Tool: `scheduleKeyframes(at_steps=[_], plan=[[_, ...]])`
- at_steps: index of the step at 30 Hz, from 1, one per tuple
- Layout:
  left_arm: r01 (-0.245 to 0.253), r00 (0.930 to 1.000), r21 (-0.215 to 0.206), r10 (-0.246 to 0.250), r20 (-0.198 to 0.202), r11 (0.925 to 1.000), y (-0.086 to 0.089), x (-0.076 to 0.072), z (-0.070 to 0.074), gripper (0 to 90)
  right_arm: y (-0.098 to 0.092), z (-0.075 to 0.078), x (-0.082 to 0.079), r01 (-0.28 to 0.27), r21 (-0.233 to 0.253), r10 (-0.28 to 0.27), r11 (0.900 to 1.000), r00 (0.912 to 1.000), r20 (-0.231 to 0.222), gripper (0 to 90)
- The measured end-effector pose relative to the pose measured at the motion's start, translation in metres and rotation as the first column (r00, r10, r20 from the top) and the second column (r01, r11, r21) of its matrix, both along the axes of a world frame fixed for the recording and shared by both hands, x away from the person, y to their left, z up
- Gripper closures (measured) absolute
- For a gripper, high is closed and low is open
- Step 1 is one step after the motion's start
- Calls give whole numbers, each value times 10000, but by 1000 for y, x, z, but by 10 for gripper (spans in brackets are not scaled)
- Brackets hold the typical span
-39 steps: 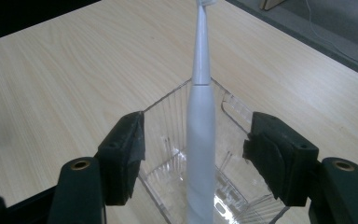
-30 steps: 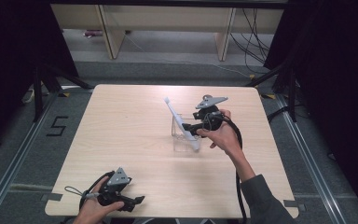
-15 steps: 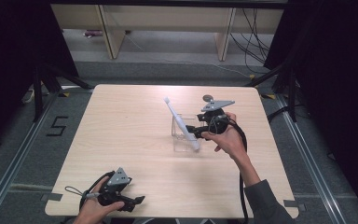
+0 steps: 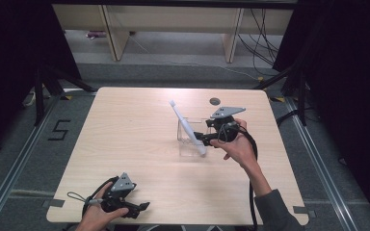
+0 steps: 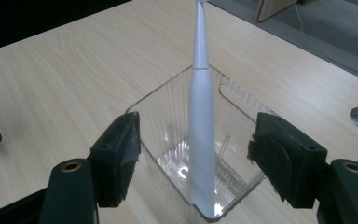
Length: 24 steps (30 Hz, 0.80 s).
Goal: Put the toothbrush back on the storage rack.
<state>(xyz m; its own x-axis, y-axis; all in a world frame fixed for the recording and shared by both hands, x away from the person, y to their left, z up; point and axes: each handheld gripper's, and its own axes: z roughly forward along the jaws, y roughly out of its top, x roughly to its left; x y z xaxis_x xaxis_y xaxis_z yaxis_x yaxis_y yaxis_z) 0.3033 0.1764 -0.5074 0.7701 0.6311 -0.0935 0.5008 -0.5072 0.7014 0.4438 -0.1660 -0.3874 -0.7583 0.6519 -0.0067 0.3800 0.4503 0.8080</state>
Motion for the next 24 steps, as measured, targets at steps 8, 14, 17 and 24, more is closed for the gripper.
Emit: scheduleKeyframes(at_steps=[8, 14, 17, 24], plan=[[-47, 10000, -197, 46, -63, 9998, -1, -1, 0, 152, -4, -1, -5, 154, -18, -154, 9999, 9999, -47, 316], [-14, 10000, -171, 13, -58, 9999, -1, -1, 0, 151, -8, -1, -10, 387, 68, -385, 9992, 9988, -302, 314], [-17, 10000, -181, 16, -57, 9998, -1, -1, 0, 152, -11, 0, -10, 257, -16, -257, 9997, 9996, -100, 313], [-31, 10000, -178, 30, -65, 9998, -1, -1, 0, 152, -17, -1, -15, 244, -99, -244, 9997, 9997, -49, 309]])
